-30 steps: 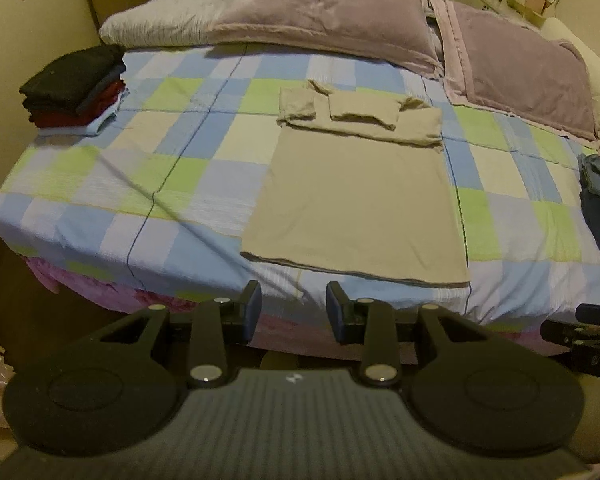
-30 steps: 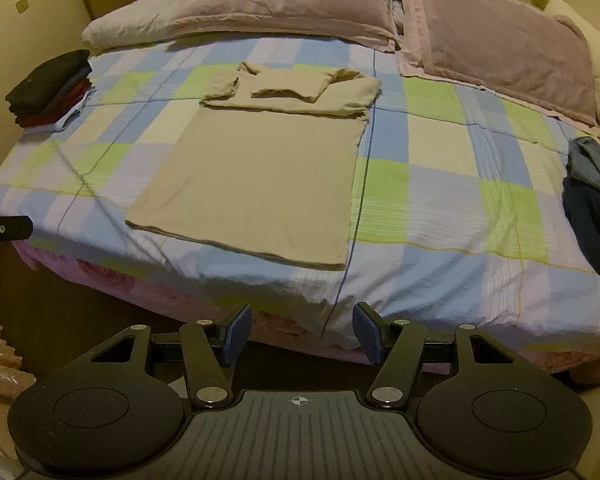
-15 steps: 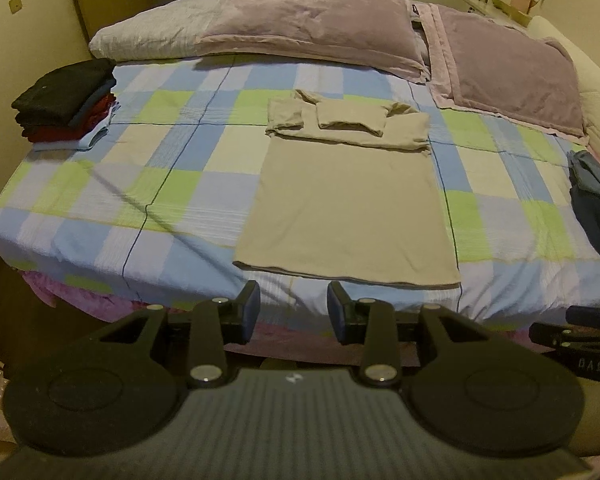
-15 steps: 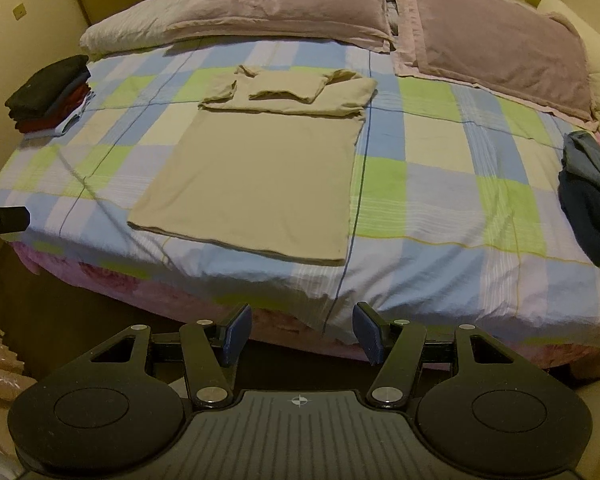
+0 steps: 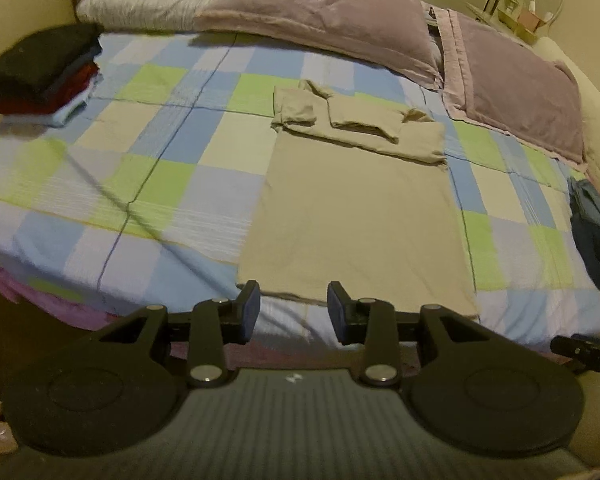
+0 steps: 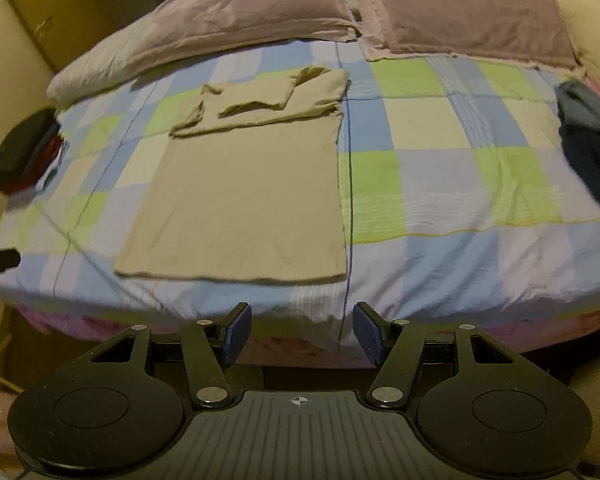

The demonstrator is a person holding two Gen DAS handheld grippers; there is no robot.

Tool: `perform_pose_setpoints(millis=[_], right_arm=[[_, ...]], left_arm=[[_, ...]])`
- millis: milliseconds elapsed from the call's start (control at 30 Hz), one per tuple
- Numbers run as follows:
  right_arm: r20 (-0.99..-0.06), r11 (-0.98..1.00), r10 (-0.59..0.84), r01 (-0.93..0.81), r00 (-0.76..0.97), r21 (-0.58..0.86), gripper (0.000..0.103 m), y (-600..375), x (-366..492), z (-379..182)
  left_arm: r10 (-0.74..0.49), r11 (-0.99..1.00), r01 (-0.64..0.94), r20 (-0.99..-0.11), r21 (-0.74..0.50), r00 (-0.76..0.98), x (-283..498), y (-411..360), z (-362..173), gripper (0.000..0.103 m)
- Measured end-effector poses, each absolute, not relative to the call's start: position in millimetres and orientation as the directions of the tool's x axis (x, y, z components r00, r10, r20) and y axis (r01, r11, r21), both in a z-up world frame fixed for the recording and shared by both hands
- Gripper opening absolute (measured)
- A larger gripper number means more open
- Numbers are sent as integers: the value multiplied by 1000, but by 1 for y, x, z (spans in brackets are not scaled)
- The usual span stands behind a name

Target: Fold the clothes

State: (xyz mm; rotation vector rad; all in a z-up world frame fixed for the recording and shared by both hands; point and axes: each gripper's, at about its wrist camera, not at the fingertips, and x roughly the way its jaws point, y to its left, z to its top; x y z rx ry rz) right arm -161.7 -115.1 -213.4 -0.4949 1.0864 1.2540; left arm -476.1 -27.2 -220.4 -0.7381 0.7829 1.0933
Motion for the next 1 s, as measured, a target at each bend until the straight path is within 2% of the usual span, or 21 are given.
perform_pose_setpoints(millis=[167, 267, 367, 500, 733, 833, 900, 1000], right_arm=[[-865, 397, 485, -849, -127, 348, 59, -92, -123, -276], [-840, 443, 518, -791, -158, 422, 59, -77, -99, -308], [-786, 434, 587, -742, -197, 510, 59, -60, -76, -338], [-681, 399, 682, -645, -267, 652, 59, -43, -40, -379], [-557, 337, 736, -504, -386, 795, 59, -42, -9, -423], [-547, 313, 730, -512, -409, 800, 57, -48, -18, -424], [-558, 323, 716, -509, -420, 798, 50, -51, -27, -424], [-565, 321, 695, -510, -445, 798, 49, -53, -35, -425]], left_arm=[[399, 272, -923, -841, -271, 365, -504, 31, -284, 31], [349, 251, -892, -824, -376, 446, -516, 69, -331, 31], [311, 240, -852, -795, -465, 521, -524, 108, -378, 31], [291, 264, -819, -768, -509, 571, -530, 149, -424, 31], [208, 316, -679, -649, -663, 731, -553, 168, -459, 31], [166, 298, -636, -618, -711, 769, -562, 159, -464, 31], [139, 286, -607, -595, -741, 791, -568, 152, -467, 31], [140, 272, -580, -565, -768, 813, -573, 147, -476, 31]])
